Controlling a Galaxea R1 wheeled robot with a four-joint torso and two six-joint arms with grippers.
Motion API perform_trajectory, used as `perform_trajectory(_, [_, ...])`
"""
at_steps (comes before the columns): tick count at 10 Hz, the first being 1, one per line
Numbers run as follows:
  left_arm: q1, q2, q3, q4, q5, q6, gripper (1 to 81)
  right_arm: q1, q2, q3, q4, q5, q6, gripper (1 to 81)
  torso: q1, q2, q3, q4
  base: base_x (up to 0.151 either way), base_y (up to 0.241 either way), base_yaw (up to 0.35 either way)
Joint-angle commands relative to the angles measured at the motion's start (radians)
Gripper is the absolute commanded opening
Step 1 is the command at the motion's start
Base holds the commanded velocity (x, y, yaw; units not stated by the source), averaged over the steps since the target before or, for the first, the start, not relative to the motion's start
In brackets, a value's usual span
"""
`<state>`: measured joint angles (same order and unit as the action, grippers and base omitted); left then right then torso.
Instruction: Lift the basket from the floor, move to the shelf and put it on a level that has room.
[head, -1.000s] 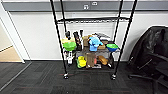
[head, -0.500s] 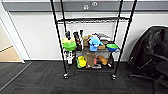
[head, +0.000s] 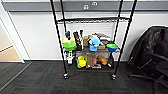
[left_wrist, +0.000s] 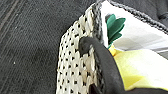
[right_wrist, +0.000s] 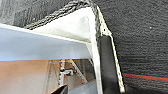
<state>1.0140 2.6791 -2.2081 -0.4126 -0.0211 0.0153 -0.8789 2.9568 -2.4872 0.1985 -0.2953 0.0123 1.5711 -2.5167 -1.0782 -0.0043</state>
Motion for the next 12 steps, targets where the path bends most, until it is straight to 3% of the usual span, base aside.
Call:
perform_trajectory(1, [-0.125, -0.182, 0.277, 0.000, 0.032, -0.002, 1.0, 0.119, 0.000, 0.015, 0.021, -0.045, 0.001, 81.1, 0.000, 0.000, 0.000, 0.000, 0.000, 0.000, 0.000])
perform_trajectory(6, [-0.125, -0.174, 0.275, -0.006, 0.046, -0.009, 1.0, 0.111, -0.009, 0.025, 0.025, -0.045, 0.001, 81.1, 0.000, 0.000, 0.000, 0.000, 0.000, 0.000, 0.000])
perform_trajectory(7, [-0.125, -0.169, 0.275, -0.003, 0.046, -0.009, 1.0, 0.111, -0.017, 0.039, 0.030, -0.045, 0.001, 1.0, 0.000, 0.000, 0.000, 0.000, 0.000, 0.000, 0.000])
perform_trajectory(9, [-0.125, -0.162, 0.272, -0.002, 0.046, -0.009, 1.0, 0.116, -0.042, 0.082, 0.041, -0.045, 0.003, 1.0, 0.000, 0.000, 0.000, 0.000, 0.000, 0.000, 0.000])
perform_trajectory(12, [-0.143, -0.180, 0.303, -0.003, 0.047, -0.009, 1.0, 0.123, -0.137, 0.226, 0.108, -0.030, 0.003, 1.0, 0.000, 0.000, 0.000, 0.000, 0.000, 0.000, 0.000])
